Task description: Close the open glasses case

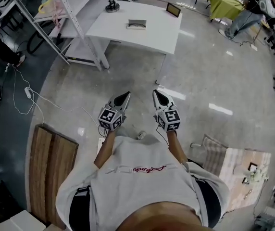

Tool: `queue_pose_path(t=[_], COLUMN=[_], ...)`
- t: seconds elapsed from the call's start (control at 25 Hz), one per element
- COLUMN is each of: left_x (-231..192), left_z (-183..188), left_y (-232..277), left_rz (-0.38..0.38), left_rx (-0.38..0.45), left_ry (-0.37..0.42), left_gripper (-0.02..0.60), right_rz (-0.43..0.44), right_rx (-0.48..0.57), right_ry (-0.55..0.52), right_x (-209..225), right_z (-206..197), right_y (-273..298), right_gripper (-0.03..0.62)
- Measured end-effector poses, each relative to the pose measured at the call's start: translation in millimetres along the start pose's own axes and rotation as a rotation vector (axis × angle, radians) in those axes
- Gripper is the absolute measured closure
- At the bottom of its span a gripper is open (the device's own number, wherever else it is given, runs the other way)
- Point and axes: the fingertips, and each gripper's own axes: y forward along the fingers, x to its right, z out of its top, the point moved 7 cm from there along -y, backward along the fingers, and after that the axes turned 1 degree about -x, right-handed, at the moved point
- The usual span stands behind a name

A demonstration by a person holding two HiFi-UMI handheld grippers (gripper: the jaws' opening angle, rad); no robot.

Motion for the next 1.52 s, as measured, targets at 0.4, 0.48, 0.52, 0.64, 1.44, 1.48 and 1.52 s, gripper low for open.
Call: queue_pose_path(t=[0.4,0.48,0.52,0.64,1.44,1.48,1.52], left_x=[-2.0,-2.9,-3.5,-8.0,-102.1,-110.1,-118.3], left_z=[-5.1,-5.4,-5.2,-4.4,1.0,3.5,6.4], left_y=[11.3,18.0,21.4,31.4,115.0,119.7,124.7], left_rz=[0.027,0.027,0.028,0.032,0.039,0.037,0.036], left_rx=[0.006,0.009,0.01,0.015,0.013,0.013,0.014], left_ry=[-0.002,0.002,0.004,-0.001,-0.051,-0.052,-0.052], left_gripper=[0.554,0.554,0.554,0.554,0.554,0.554,0.554], right_rz=[0.027,0.025,0.025,0.029,0.037,0.034,0.032], right_rx=[-0.002,-0.006,-0.008,-0.012,-0.041,-0.039,-0.038], right_ry=[0.003,0.0,-0.003,-0.012,-0.019,-0.019,-0.019], right_x=[11.7,17.2,20.1,28.1,82.6,85.5,88.2], right_z=[-6.0,-7.5,-7.8,-6.5,1.0,3.7,6.4], right_y=[9.3,11.3,12.4,19.5,130.7,139.8,148.7], right_gripper=[0.583,0.583,0.583,0.583,0.583,0.583,0.583])
